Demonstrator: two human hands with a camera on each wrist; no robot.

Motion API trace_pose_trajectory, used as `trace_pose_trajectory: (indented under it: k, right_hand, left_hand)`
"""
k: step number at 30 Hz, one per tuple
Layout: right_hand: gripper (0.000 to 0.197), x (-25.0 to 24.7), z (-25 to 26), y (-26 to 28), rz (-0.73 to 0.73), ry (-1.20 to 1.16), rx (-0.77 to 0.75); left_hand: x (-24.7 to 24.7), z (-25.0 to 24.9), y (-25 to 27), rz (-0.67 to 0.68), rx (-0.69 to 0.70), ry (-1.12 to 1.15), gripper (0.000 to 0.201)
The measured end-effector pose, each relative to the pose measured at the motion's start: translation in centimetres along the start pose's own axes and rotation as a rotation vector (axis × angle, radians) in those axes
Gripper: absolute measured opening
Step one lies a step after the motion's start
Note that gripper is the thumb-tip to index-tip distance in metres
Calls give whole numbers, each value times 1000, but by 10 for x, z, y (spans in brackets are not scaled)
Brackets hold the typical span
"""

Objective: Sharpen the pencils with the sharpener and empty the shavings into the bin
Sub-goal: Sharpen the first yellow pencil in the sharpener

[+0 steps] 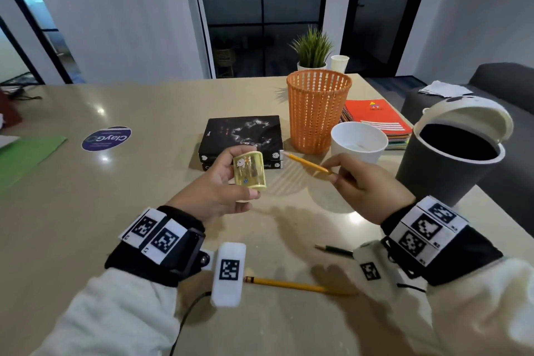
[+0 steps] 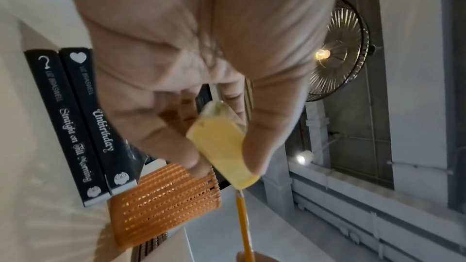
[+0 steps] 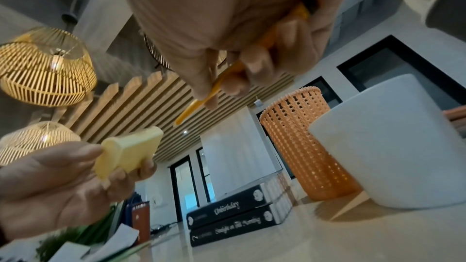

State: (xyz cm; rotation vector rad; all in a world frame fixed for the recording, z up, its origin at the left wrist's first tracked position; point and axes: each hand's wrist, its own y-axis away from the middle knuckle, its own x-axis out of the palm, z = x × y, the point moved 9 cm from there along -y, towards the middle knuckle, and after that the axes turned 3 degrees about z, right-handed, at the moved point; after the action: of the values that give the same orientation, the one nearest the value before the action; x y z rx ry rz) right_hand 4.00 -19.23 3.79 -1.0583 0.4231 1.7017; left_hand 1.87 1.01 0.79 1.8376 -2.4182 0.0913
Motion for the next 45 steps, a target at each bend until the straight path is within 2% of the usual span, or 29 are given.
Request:
trace_pose_trajectory:
  k: [6, 11, 14, 17, 20, 28, 34, 39, 45]
  right_hand:
    - [16, 6, 10, -3, 19, 1, 22]
    - [16, 9, 5, 0, 24, 37, 27]
    - [19, 6, 9, 5, 7, 17, -6]
    - [21, 3, 15, 6, -2, -10, -45]
    - [22, 1, 17, 5, -20, -7, -74]
    - [14, -1, 19, 7, -76, 24, -103]
    - [8, 3, 21, 10, -43, 46, -96]
    - [9, 7, 32, 12, -32, 66, -155]
    - [16, 15, 46, 12, -10, 201, -235]
  left_hand:
    - [-4, 11, -4, -17, -19, 126, 47]
    - [-24, 8, -3, -153, 44, 52, 66]
    - [-35, 6, 0, -199, 13, 38, 58]
    - [-37, 6, 1, -158, -15, -9, 34]
    - [-34, 4, 4, -121, -14, 92, 17]
    - [-39, -1, 7, -227, 17, 135, 23]
    - [-31, -5, 6, -201, 71, 150, 19]
    - [-26, -4, 6, -169, 86, 140, 34]
    - [-21, 1, 3, -173, 57, 104, 26]
